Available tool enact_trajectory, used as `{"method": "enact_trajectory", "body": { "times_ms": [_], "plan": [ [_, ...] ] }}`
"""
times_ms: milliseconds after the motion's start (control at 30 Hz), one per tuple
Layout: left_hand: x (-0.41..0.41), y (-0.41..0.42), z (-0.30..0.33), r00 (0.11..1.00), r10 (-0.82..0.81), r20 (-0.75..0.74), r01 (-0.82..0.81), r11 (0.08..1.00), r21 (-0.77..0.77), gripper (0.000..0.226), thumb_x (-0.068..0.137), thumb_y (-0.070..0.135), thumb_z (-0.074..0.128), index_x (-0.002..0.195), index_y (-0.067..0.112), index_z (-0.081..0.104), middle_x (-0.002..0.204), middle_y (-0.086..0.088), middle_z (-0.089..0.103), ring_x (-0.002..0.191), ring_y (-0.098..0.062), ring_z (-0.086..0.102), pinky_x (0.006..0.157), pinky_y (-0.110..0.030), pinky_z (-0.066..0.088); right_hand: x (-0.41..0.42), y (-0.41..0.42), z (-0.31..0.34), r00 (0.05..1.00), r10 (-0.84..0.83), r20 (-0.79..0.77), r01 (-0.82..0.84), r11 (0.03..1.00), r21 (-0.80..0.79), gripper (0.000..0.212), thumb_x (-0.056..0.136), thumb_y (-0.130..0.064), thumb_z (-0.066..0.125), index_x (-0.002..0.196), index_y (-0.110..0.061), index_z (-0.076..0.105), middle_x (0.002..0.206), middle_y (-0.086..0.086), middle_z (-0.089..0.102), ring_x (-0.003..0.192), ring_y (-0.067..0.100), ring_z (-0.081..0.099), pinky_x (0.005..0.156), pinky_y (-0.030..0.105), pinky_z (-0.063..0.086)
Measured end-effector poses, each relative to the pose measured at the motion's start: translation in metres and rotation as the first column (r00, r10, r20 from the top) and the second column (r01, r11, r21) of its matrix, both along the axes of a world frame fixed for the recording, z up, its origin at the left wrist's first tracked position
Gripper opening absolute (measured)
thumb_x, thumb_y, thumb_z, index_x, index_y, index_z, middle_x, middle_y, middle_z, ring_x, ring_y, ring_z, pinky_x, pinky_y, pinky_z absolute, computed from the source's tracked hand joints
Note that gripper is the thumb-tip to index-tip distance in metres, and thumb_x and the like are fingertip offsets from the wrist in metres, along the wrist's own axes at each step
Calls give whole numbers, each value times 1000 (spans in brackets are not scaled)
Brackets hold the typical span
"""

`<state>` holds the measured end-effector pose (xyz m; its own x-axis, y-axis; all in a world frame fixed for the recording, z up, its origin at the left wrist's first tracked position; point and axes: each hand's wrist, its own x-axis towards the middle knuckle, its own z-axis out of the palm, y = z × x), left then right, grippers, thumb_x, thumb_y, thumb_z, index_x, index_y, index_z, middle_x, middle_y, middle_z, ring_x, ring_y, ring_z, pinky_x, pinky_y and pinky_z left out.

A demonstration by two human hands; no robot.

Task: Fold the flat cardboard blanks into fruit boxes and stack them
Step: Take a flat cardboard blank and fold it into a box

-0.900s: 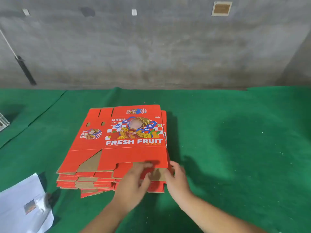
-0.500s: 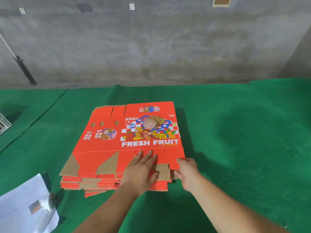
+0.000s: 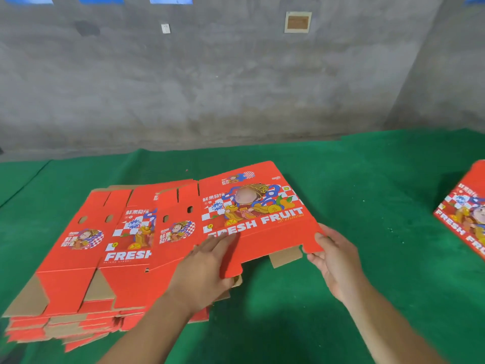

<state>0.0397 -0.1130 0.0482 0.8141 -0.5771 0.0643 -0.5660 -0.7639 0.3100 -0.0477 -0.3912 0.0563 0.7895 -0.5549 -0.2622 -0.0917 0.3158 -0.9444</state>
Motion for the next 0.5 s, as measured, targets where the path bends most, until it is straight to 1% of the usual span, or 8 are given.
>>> {"method": "enact_trajectory", "body": {
  "times_ms": [100,167,200,300,333,367,433,500],
  "plan": [
    [-6,-30,2,998,-20,62,25,995,-94,73,95,21,62,159,40,32,164,15,32,149,-11,37,115,-31,41,-2,-58,18,999,-43,14,43,999,-22,24,103,-9,58,125,-13,66,95,9,79,76,19,76,72,32,56],
    [-11,-57,6,993,17,117,18,955,-296,65,93,-1,60,150,30,52,154,8,50,140,-16,51,111,-32,45,-4,-89,27,1000,-23,14,24,996,-84,26,102,-14,61,129,-12,63,93,8,79,75,19,76,71,31,58],
    [-12,-71,9,988,63,143,0,916,-402,57,93,-4,60,143,25,61,145,4,60,132,-19,59,107,-34,49,-5,-100,31,1000,-23,20,25,994,-110,31,103,-20,62,133,-14,60,94,6,79,77,20,77,72,33,59],
    [-15,-113,21,952,251,176,-109,815,-569,24,102,15,60,119,26,72,114,4,75,104,-23,69,86,-36,55,-6,-116,45,993,-8,114,31,978,-205,61,95,-49,63,146,-25,40,100,0,80,93,19,77,82,41,59],
    [-16,-123,24,944,285,164,-139,797,-588,19,104,21,57,115,25,72,108,4,75,98,-23,68,81,-36,54,-7,-118,48,989,17,145,20,968,-250,74,87,-55,64,149,-31,32,103,-3,80,99,13,75,86,37,57],
    [-18,-131,26,941,305,145,-156,774,-614,18,105,24,55,112,25,71,104,5,75,95,-21,67,78,-36,52,-10,-119,50,984,58,166,-4,950,-311,86,81,-56,65,152,-36,22,108,-7,79,107,6,71,90,28,53],
    [-22,-141,30,938,336,82,-191,701,-687,17,107,26,52,108,24,70,99,9,73,90,-16,66,75,-35,49,-16,-122,50,974,173,148,-81,872,-483,100,86,-48,70,156,-46,-1,120,-18,74,123,-8,57,97,11,35],
    [-22,-146,36,937,349,27,-223,654,-722,16,107,26,53,106,22,69,95,11,73,88,-10,66,74,-33,47,-22,-128,50,965,233,118,-99,744,-661,110,88,-47,69,153,-53,-20,123,-28,69,133,-12,45,104,14,26]
  ]
}}
